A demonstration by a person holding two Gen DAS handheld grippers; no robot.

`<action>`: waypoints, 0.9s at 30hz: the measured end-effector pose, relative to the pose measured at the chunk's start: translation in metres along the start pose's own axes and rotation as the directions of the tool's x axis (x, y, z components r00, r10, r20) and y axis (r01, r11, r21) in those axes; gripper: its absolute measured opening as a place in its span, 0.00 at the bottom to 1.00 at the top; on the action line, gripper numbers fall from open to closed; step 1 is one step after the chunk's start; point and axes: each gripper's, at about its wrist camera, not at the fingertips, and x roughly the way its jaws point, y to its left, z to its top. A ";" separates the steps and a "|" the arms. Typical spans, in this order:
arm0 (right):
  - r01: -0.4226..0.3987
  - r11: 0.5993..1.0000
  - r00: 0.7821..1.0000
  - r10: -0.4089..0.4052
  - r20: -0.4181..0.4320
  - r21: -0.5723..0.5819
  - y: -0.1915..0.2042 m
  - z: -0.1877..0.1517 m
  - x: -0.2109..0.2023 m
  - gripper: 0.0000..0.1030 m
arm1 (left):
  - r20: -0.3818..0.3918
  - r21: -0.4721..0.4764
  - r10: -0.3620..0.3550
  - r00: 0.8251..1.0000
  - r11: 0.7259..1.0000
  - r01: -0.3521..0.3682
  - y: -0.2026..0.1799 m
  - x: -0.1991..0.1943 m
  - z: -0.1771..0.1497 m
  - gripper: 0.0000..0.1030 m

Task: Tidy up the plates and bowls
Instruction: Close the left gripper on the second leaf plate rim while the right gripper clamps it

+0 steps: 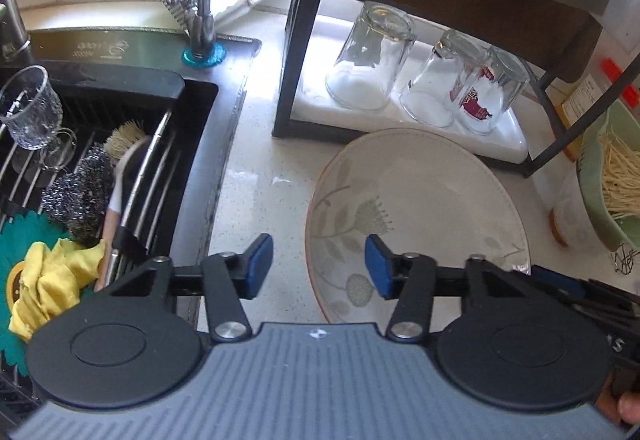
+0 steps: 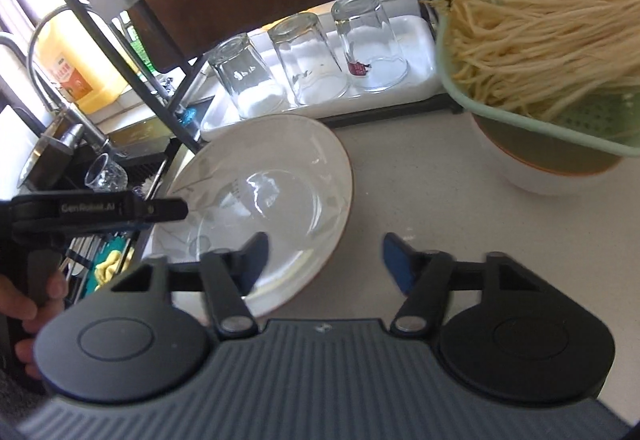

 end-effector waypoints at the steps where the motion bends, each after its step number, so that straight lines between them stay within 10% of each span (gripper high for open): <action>1: 0.007 1.000 1.000 -0.007 -0.004 -0.003 0.000 0.001 0.004 0.45 | -0.003 0.002 -0.008 1.000 1.000 0.008 0.001 0.002 0.001 0.47; 12: -0.005 1.000 1.000 0.005 -0.019 0.006 -0.011 0.025 0.034 0.19 | -0.050 -0.021 -0.054 0.997 0.998 0.053 0.003 0.025 0.016 0.27; 27: -0.018 1.000 0.998 0.018 -0.055 0.005 -0.018 0.034 0.012 0.20 | -0.140 -0.126 -0.179 0.974 0.979 0.162 -0.007 -0.008 0.010 0.27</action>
